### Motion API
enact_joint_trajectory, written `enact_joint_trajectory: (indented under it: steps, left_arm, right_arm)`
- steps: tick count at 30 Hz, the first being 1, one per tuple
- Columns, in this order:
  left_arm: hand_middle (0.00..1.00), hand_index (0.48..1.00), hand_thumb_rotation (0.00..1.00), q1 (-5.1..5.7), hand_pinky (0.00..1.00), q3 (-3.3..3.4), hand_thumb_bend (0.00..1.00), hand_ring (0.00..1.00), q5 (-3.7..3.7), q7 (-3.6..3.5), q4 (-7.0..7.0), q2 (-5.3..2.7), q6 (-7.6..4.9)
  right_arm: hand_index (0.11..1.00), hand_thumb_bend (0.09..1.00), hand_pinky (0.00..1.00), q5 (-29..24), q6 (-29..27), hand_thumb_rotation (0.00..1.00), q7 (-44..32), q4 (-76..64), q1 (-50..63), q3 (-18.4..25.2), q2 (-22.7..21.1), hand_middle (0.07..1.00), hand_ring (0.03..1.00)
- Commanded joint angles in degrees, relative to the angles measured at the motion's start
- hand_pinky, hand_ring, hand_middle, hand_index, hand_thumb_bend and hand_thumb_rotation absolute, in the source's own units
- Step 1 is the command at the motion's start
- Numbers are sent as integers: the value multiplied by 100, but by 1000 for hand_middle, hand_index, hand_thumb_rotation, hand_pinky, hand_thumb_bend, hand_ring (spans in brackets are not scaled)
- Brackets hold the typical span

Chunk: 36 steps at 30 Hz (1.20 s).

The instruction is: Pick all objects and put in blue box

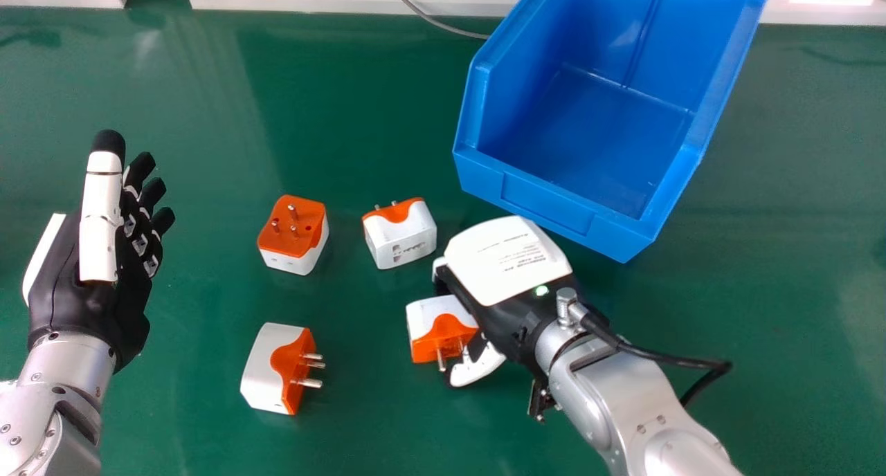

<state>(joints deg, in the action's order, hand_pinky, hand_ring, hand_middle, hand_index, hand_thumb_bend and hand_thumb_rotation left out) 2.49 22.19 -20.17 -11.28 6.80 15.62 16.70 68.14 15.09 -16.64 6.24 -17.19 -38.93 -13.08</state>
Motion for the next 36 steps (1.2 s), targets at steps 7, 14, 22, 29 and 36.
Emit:
enact_joint_trajectory:
  steps: [7, 14, 22, 29, 36]
  left_arm:
    - [1000, 1000, 1000, -39, 1000, 12, 582, 1000, 26, -21, 50, 75, -90]
    - [1000, 1000, 1000, -53, 1000, 39, 571, 1000, -16, -34, 42, 65, -86]
    - [1000, 1000, 1000, -57, 1000, 44, 563, 1000, -17, -24, 17, 61, -84]
    - [1000, 1000, 1000, -72, 1000, 62, 560, 1000, -30, -91, -21, 95, -79]
    - [1000, 1000, 1000, -126, 1000, 88, 548, 1000, -56, -176, -129, 121, -86]
  right_arm:
    - [482, 490, 100, -427, -200, 149, 0, 83, 380, -25, -192, 266, 169]
    - [482, 490, 128, -558, -229, 149, 61, -36, 455, 30, -277, 318, 212]
    - [475, 489, 121, -781, -207, 147, -68, -551, 631, 275, -403, 298, 199]
    - [472, 488, 88, -798, -64, 148, -432, -1515, 750, 757, -665, 236, 153]
    - [470, 489, 63, -589, 178, 150, -583, -2025, 261, 1342, -754, 197, 123]
